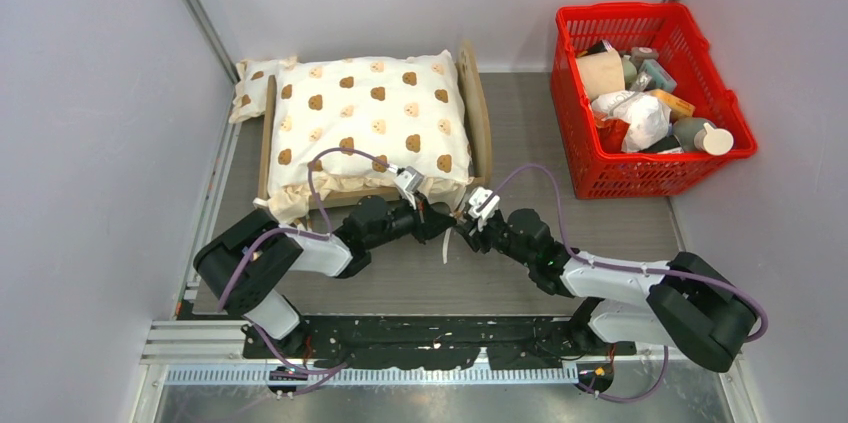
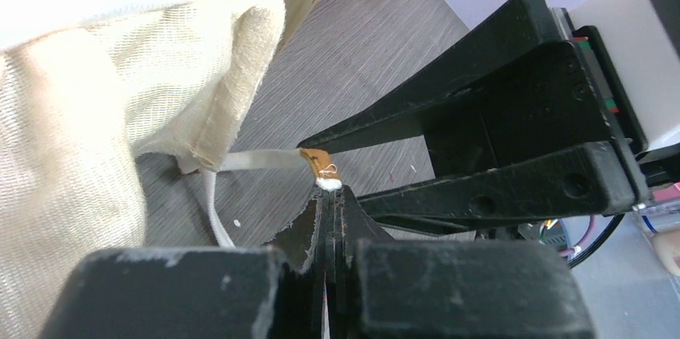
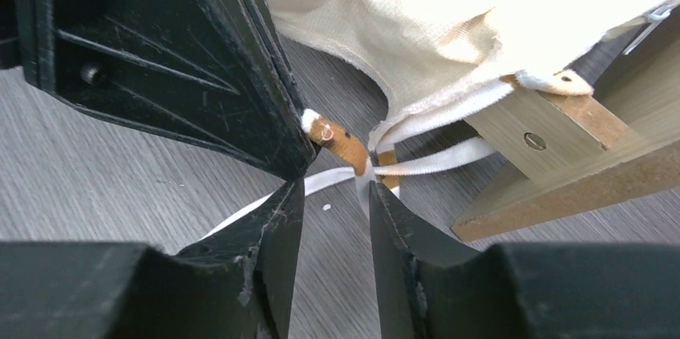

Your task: Set up the pet bed

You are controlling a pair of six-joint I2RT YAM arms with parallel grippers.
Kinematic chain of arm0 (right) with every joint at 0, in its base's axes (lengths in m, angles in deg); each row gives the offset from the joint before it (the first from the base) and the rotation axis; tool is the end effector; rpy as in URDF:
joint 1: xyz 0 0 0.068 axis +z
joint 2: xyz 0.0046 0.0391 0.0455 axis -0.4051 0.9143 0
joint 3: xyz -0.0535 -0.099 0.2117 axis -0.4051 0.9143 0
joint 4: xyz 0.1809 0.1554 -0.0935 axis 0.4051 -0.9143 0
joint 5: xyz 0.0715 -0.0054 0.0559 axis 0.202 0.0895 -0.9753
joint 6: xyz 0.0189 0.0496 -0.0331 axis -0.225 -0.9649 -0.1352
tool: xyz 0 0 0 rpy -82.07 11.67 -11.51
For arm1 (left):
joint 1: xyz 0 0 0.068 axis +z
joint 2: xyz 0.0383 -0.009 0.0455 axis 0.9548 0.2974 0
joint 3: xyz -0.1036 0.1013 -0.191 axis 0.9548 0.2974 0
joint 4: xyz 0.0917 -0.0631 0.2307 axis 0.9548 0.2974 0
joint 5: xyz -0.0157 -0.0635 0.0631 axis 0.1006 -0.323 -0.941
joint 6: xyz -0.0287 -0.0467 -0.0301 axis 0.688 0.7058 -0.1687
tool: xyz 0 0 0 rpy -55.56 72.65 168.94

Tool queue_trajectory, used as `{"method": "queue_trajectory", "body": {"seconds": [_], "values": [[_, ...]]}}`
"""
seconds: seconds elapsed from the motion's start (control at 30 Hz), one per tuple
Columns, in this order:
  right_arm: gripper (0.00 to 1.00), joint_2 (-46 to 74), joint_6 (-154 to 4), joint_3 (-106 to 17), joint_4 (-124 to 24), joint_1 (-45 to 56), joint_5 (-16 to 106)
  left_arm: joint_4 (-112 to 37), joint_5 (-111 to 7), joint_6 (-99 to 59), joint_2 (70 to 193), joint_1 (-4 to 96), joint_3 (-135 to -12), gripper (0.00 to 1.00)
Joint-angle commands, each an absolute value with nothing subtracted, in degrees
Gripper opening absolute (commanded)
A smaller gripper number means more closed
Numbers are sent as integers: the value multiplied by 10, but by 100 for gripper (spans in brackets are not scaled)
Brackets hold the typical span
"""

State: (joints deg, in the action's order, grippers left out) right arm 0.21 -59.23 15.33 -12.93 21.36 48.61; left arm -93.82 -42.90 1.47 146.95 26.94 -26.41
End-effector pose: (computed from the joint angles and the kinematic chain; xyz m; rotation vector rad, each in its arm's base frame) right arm 0.1694 0.1752 0.1414 -0.8925 1.6480 0.5009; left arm 0.1961 -0.2216 0.1360 0.4463 1.8051 -1.2528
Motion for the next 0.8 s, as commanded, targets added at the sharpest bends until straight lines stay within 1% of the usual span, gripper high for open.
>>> {"method": "queue_trajectory", "body": {"seconds": [0.0,0.07,0.1,0.17,0.33,0.37,0.4,0.43,0.47,0.5,0.57,0.63,0.77], "values": [[37,8,-564,145,-79,211,519,-957,-409,22,1457,278,-270,0],[27,2,-567,154,-65,211,545,-957,-406,25,1460,281,-271,0],[18,-2,-568,156,-59,211,548,-960,-405,28,1461,283,-271,0],[7,-7,-567,156,-67,211,553,-965,-402,32,1464,286,-271,0],[5,-22,-565,159,-78,212,548,-965,-394,35,1463,292,-273,0],[7,-24,-563,160,-78,211,546,-966,-393,35,1463,292,-273,0],[10,-24,-560,160,-80,211,545,-965,-393,36,1463,292,-274,0],[22,-26,-556,159,-94,211,541,-964,-392,37,1462,292,-274,0],[27,-26,-547,154,-102,211,539,-964,-391,37,1463,293,-274,0],[35,-28,-544,152,-114,212,539,-963,-390,37,1463,293,-274,0],[43,-28,-537,148,-118,211,537,-962,-389,39,1462,294,-275,0],[47,-20,-528,144,-121,211,535,-961,-388,39,1462,294,-276,0],[48,12,-509,124,-122,211,532,-957,-385,39,1460,295,-277,0]]}}
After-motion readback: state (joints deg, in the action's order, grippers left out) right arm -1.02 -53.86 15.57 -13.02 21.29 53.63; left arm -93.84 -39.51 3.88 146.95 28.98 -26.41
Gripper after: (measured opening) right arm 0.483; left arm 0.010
